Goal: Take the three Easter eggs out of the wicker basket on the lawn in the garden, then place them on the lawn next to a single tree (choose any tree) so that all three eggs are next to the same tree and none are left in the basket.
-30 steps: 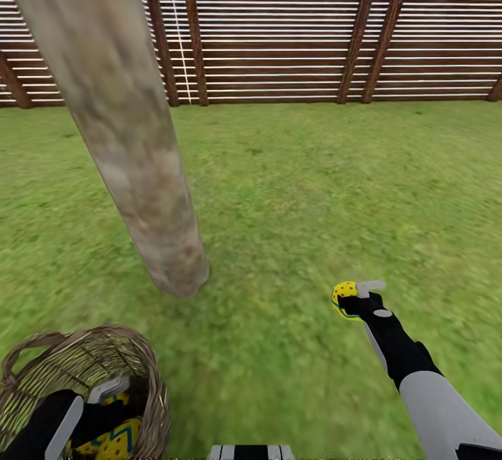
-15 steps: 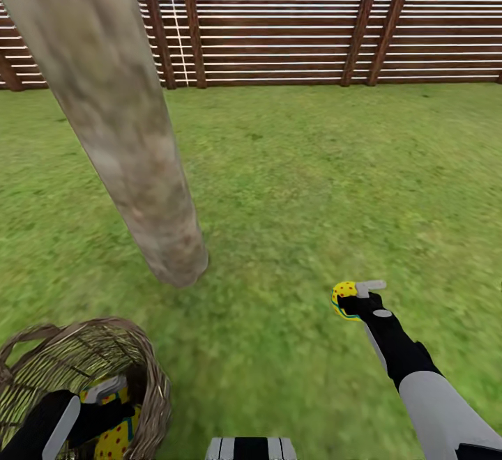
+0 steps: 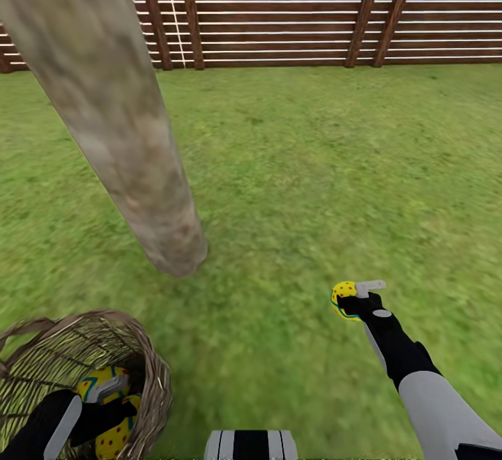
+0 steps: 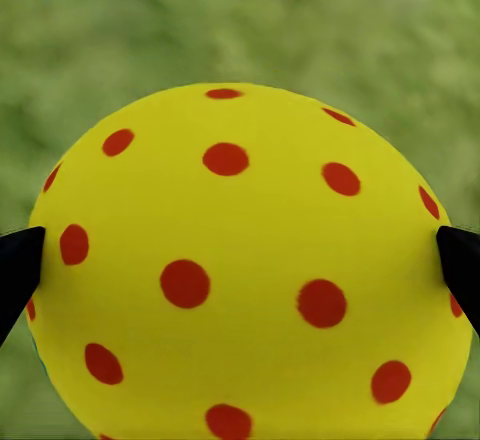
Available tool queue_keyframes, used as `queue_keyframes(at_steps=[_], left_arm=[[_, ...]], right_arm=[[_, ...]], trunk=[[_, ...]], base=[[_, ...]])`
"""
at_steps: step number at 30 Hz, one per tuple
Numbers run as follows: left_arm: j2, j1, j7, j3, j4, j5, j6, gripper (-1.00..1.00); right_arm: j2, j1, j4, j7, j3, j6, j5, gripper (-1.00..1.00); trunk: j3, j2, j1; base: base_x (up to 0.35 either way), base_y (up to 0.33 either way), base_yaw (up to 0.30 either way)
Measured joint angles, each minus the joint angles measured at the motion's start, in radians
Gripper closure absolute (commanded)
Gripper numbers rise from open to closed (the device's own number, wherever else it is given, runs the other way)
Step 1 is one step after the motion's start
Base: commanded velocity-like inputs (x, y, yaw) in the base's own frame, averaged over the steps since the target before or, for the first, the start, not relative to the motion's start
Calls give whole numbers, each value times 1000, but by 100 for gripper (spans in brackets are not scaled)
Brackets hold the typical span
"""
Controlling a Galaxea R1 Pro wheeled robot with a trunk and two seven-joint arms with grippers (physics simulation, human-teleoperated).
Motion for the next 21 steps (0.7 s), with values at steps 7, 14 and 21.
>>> queue_keyframes(at_steps=[7,14,21], left_arm=[[-2,0,0,-2,-20,-5,1,-100],[-6,0,0,-3,-24,-17,1,100],[-7,0,0,-2,-23,-17,1,100]], right_arm=[[0,0,0,0,0,0,0,100],[0,0,0,0,0,3,0,100],[0,0,0,0,0,5,1,100]], trunk=[[-12,-1,1],[-12,-1,1],[-12,-1,1]], base=[[0,0,0],[0,0,0],[0,0,0]])
